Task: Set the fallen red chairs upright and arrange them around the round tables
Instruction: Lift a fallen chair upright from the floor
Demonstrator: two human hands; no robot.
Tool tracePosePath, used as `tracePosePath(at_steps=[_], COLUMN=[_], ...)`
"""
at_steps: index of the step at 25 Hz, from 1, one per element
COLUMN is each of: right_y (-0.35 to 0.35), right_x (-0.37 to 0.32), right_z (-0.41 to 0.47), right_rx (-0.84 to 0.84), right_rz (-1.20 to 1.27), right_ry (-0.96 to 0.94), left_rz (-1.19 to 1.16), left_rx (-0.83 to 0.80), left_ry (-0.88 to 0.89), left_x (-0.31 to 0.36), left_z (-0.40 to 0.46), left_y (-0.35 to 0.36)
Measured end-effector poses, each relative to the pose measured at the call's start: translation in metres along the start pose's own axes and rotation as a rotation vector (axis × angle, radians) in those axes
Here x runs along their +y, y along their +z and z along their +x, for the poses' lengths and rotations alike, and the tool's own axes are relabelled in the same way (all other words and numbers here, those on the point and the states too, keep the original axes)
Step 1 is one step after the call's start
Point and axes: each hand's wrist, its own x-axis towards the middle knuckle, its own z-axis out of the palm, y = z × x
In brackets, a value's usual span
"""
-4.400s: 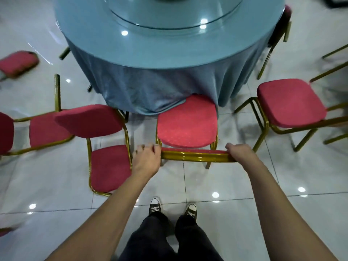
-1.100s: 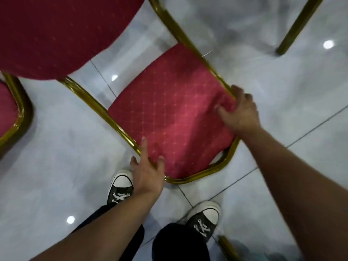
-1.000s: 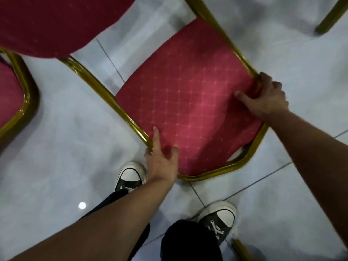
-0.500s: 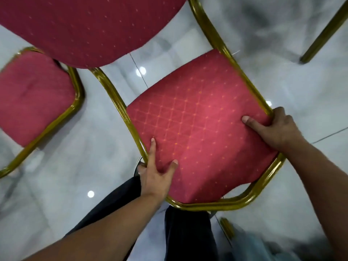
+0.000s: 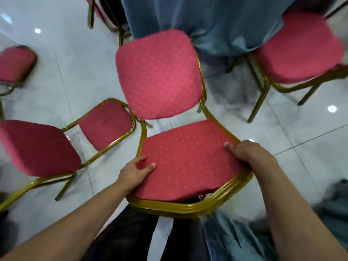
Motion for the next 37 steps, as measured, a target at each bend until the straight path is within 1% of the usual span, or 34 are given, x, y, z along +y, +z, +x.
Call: tracePosePath(at_steps=[3, 5, 6, 8, 10, 11, 13, 15, 16, 19, 22, 24, 26, 28, 30, 32, 35, 37], right_y=[0.003, 0.006, 0.007, 0.014, 0.02, 0.021, 0.025, 0.031, 0.036, 0.052, 0.036, 0.013, -0.007, -0.02, -0.026, -0.021, -0.008, 0.002], right_x=[-0.02, -0.033, -0.038, -0.046, -0.048, -0.047, -0.037, -0.026, -0.023, -0.023, -0.033, -0.044, -0.05, -0.058, -0.07, -0.092, -0.138, -0.173], right_z=[-0.052, -0.075, -0.085, -0.106, -0.124, -0.132, -0.146, -0.166, -0.177, -0.199, -0.191, -0.182, -0.175, -0.176, -0.185, -0.198, -0.221, -0.236], right_rx=[-0.05, -0.071, -0.074, -0.015, 0.071, 0.088, 0.116, 0.23, 0.307, 0.5, 0.593, 0.576, 0.551, 0.528, 0.514, 0.514, 0.538, 0.569], right_rz=[-0.066, -0.084, -0.087, -0.065, 0.007, 0.059, 0.239, 0.481, 0.547, 0.555, 0.639, 0.662, 0.611, 0.488, 0.336, 0.27, 0.247, 0.185], right_ry=[-0.038, -0.047, -0.052, -0.07, -0.153, -0.218, -0.297, -0.36, -0.395, -0.455, -0.456, -0.441, -0.434, -0.429, -0.435, -0.461, -0.494, -0.542], left_rz=[0.025, -0.006, -0.052, -0.278, -0.489, -0.523, -0.529, -0.526, -0.526, -0.52, -0.501, -0.496, -0.452, -0.392, -0.273, -0.104, 0.101, 0.174], left_rx=[-0.034, -0.014, 0.02, 0.145, 0.245, 0.263, 0.289, 0.375, 0.415, 0.471, 0.43, 0.368, 0.273, 0.142, 0.045, 0.012, -0.027, 0.008], left_ry=[0.031, 0.057, 0.069, 0.073, 0.095, 0.116, 0.118, 0.09, 0.078, 0.06, 0.053, 0.068, 0.119, 0.222, 0.333, 0.449, 0.618, 0.697], left_x=[0.004, 0.008, 0.009, 0.012, 0.015, 0.017, 0.022, 0.033, 0.039, 0.049, 0.065, 0.084, 0.099, 0.099, 0.09, 0.076, 0.058, 0.043], left_z=[-0.019, -0.024, -0.027, -0.038, -0.051, -0.057, -0.065, -0.068, -0.07, -0.07, -0.061, -0.047, -0.037, -0.031, -0.035, -0.041, -0.054, -0.06], left_y=[-0.076, -0.116, -0.131, -0.148, -0.147, -0.14, -0.125, -0.116, -0.114, -0.11, -0.116, -0.125, -0.135, -0.146, -0.159, -0.175, -0.207, -0.234])
